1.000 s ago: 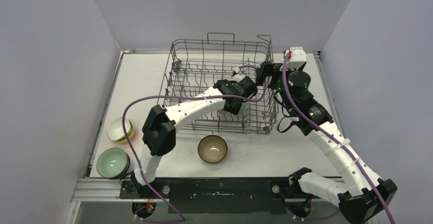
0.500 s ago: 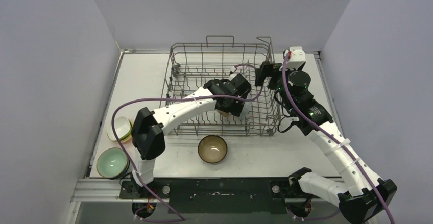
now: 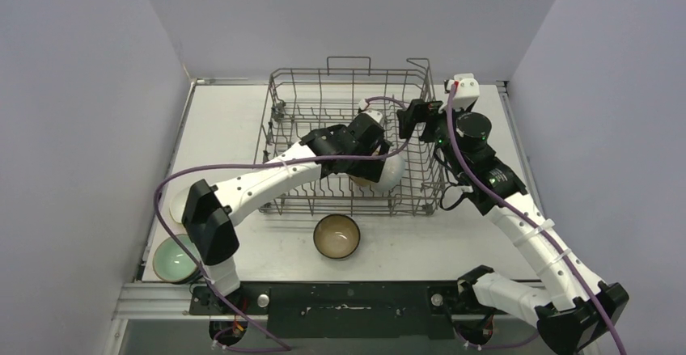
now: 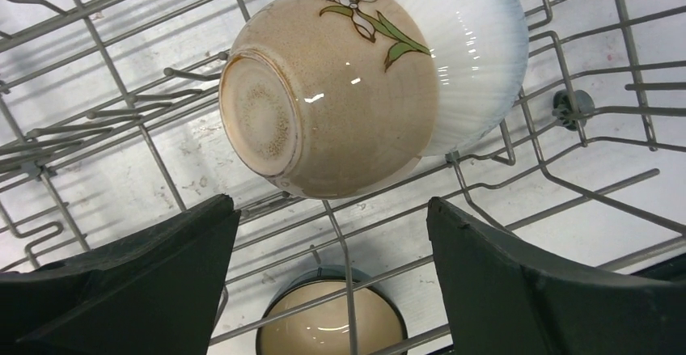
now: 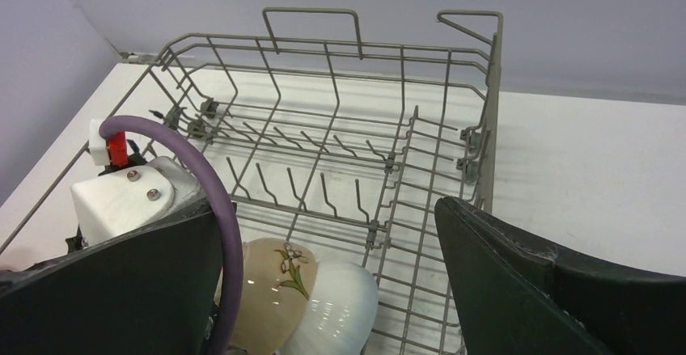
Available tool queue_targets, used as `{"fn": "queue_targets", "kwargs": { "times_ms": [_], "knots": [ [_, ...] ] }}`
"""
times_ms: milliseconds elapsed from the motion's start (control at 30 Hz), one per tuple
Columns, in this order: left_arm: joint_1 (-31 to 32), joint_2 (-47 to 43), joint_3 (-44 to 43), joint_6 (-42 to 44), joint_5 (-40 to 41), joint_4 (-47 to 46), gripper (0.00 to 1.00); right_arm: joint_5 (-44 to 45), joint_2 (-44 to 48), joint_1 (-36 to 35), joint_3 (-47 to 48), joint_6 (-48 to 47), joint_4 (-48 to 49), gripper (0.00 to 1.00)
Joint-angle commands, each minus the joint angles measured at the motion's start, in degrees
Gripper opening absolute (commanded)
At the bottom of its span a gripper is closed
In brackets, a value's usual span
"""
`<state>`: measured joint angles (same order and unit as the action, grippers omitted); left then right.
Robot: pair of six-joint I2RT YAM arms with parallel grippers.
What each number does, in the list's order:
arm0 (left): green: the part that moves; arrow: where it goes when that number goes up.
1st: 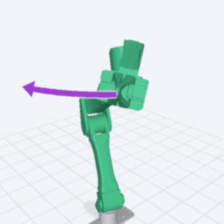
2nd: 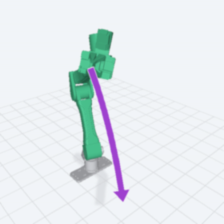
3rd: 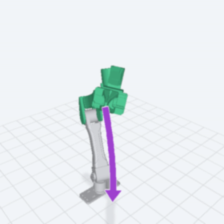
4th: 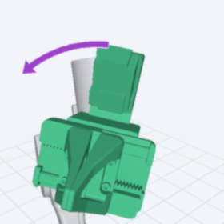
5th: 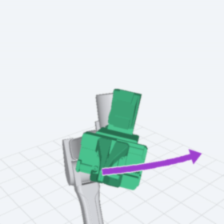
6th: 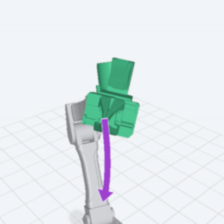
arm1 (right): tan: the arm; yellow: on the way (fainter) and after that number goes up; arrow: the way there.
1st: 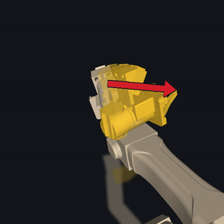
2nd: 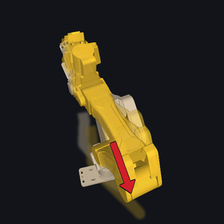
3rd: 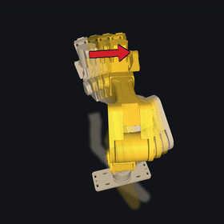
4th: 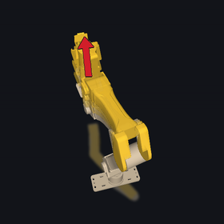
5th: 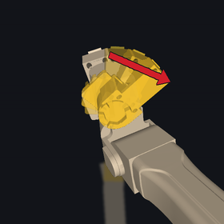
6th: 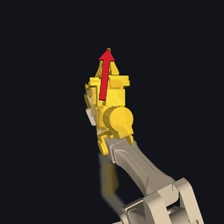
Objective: Load the bowls into the dish rack
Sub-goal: Turn the bowl upside down on the dish rack.
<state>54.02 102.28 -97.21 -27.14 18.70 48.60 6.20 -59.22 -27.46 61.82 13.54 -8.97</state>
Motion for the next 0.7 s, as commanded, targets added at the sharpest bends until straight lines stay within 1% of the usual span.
{"fn": "queue_targets", "kwargs": {
  "times_ms": [0, 67, 133, 233, 433, 667],
  "knots": [
    [-2.89, -7.61, 4.8, -0.25, -5.76, -12.34, 0.84, 0.72, -0.43, 0.33, 0.14, -0.09, 2.03, 1.0],
    [-3.45, -8.53, 6.29, 0.01, -7.99, -16.47, 0.84, 0.5, -0.61, 0.35, 0.19, -0.02, 1.95, 1.0],
    [-3.63, -7.76, 5.64, 0.78, -8.71, -17.68, 0.84, 0.35, -0.76, 0.39, 0.23, -0.01, 1.89, 1.0],
    [-3.65, -4.59, 1.78, 1.29, -7.1, -14.87, 0.86, 0.07, -0.96, 0.34, 0.32, -0.01, 1.76, 1.0],
    [-3.41, 0.32, -3.3, 2.64, 2.27, -11.11, 0.86, -0.83, -1.66, 0.39, 0.48, -0.01, 1.38, 1.0],
    [-3.38, 6.5, -8.21, 4.33, 4.11, -8.01, 0.85, -1.27, -2.16, 0.37, 0.74, -0.08, 1.15, 1.0]
  ]
}}
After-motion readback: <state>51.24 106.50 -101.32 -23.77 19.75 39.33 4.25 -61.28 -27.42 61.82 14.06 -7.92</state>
